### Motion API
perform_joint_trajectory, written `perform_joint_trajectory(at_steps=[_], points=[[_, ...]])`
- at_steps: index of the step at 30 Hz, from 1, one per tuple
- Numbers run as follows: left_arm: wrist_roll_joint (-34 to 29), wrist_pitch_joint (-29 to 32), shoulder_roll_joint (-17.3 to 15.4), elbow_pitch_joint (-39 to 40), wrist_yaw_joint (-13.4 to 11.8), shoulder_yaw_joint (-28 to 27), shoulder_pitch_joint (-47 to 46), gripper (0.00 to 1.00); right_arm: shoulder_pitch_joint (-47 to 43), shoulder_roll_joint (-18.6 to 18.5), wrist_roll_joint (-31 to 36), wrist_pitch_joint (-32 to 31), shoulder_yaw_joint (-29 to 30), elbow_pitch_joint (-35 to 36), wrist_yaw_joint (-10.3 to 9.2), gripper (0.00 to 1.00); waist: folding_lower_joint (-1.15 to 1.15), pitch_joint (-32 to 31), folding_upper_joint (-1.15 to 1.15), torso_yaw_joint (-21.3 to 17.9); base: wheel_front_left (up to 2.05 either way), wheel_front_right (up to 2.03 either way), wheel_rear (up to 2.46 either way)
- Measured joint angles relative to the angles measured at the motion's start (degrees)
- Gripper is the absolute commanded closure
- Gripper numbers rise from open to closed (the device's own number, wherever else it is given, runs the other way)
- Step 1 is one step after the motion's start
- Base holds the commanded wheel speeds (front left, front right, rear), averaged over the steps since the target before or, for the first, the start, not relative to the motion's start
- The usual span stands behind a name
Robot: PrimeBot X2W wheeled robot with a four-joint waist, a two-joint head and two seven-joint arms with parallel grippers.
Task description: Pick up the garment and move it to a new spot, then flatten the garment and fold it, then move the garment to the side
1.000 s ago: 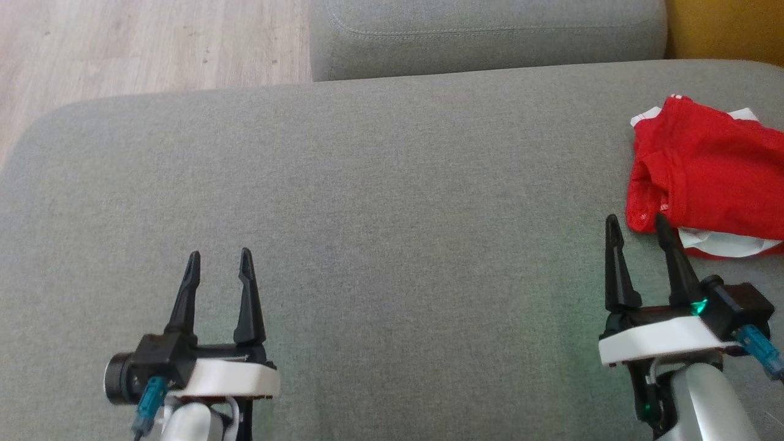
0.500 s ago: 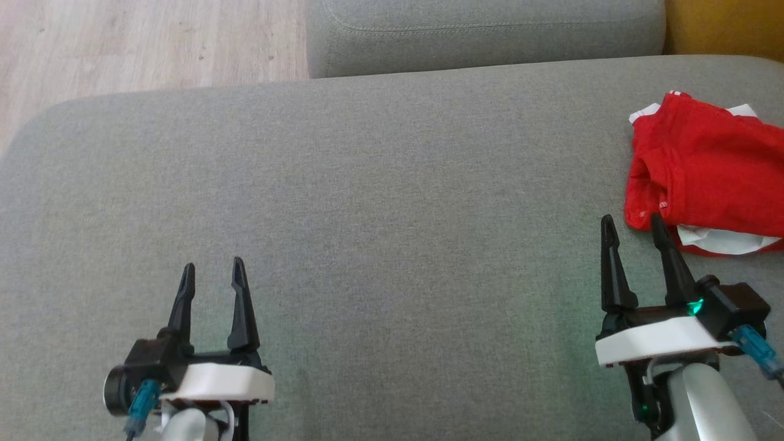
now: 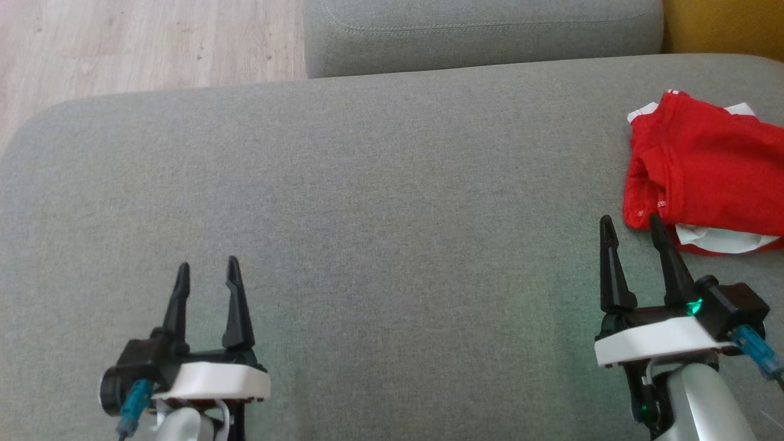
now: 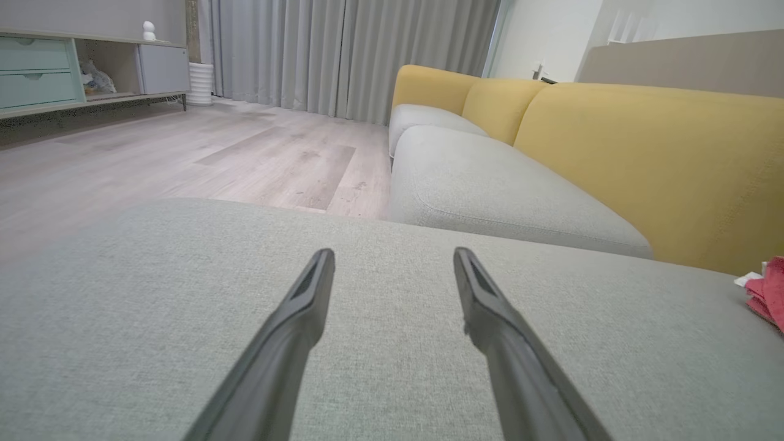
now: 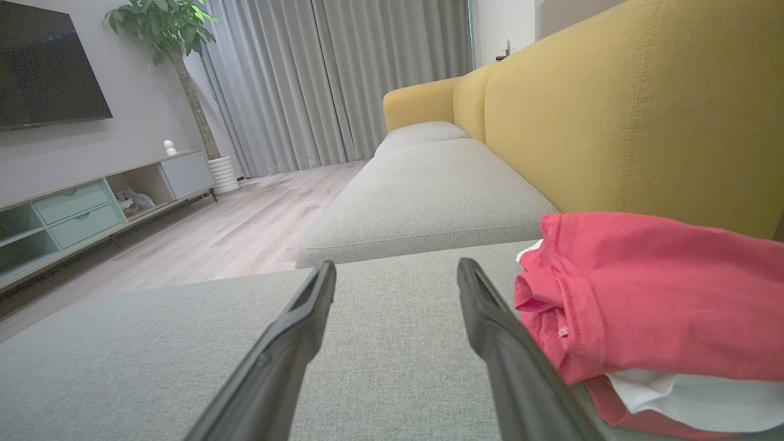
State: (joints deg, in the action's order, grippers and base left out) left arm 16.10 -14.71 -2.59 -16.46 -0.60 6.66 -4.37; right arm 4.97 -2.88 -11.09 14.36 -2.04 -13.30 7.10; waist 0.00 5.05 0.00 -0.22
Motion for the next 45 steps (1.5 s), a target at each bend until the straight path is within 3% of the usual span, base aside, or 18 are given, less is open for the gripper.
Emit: perform_joint_trajectory(at_steps=[3,4,9,45], points=[[0.3,0.0,0.0,1.1,-0.5,-0.8,0.0,0.0,0.0,0.0,0.0,0.0,0.0,0.0,0.0,0.0,0.0,0.1,0.0,0.0,0.0,0.0,0.0],[0.5,0.0,0.0,0.4,-0.4,-0.7,0.1,1.0,0.0,0.0,0.0,0.0,0.0,-0.8,-0.02,1.0,0.0,0.1,0.0,0.0,0.0,0.0,0.0],[1.6,0.6,0.1,-3.7,-0.4,-0.6,2.7,1.0,-2.9,0.2,-1.2,-0.3,0.0,-4.7,-0.07,1.0,0.0,0.0,0.0,0.0,0.0,0.0,0.0],[23.2,6.5,0.1,-2.5,2.0,-3.3,2.5,1.0,-2.9,0.0,-25.4,-5.1,1.2,-4.2,-0.07,1.0,0.0,-1.4,0.0,0.1,0.0,0.0,0.0]])
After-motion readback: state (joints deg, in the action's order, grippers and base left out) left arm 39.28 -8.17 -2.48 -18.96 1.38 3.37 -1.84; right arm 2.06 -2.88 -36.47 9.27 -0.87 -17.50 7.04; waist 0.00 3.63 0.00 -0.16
